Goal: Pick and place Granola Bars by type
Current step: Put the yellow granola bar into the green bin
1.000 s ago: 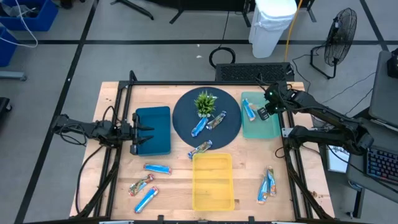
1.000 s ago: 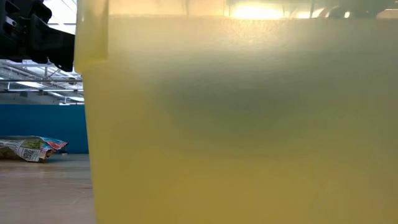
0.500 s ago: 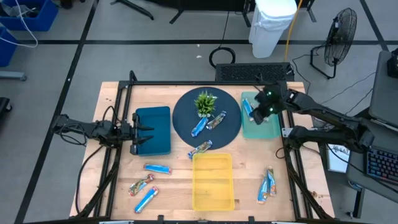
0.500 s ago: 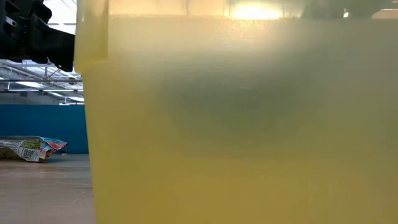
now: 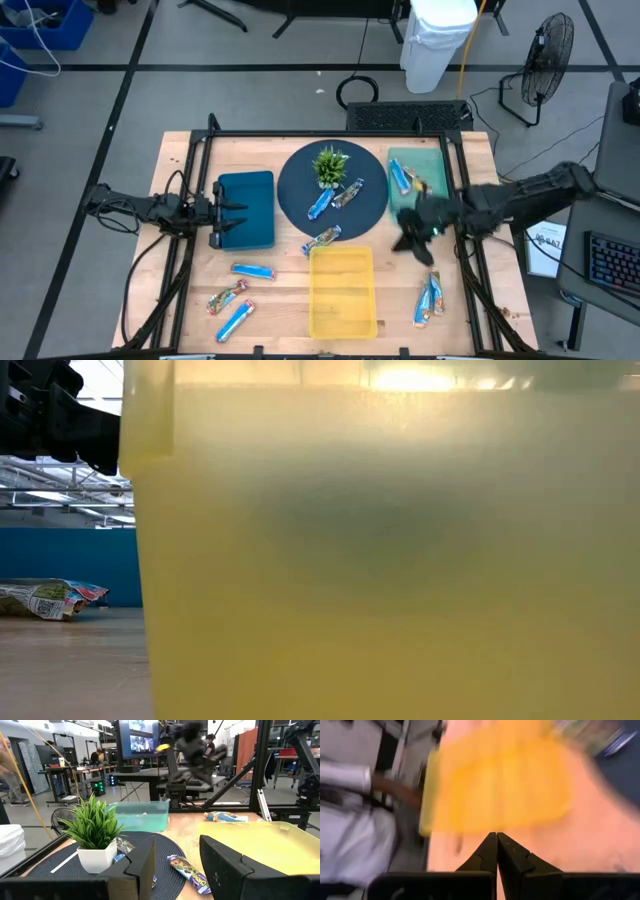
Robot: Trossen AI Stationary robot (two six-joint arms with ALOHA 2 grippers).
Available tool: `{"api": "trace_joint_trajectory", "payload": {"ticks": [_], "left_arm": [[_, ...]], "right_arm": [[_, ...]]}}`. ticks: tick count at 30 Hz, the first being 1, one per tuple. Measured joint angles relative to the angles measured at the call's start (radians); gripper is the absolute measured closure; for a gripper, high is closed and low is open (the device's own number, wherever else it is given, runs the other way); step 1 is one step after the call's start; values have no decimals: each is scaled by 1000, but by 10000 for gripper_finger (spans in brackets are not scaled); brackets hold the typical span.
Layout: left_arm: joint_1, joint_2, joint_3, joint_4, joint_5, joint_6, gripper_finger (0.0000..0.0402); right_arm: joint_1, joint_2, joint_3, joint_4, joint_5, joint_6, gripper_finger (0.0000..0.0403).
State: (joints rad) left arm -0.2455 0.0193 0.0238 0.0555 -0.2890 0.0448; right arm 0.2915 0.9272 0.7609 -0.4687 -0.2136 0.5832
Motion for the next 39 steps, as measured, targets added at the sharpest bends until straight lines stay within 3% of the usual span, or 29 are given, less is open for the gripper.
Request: {"api": "trace_joint_trajectory", "payload": {"ticks": [5,10,13,18,23,28,39], "left_arm": [[0,0,0,0,0,0,243],[0,0,0,0,0,0,243],[0,0,0,0,0,0,243],[0,0,0,0,0,0,243],[0,0,0,0,0,0,243],[0,0,0,0,0,0,243],[0,0,0,0,0,0,243]], "right_arm": [[334,33,0,-69,178,317,402],[577,115,0,-162,287,709,403],[669,188,0,-230,287,921,403],[738,316,0,-262,165,1146,403],[746,421,0,-236,28,1246,403],[743,485,0,-121,6,1257,403],[708,540,0,-21,197,1121,403]]}}
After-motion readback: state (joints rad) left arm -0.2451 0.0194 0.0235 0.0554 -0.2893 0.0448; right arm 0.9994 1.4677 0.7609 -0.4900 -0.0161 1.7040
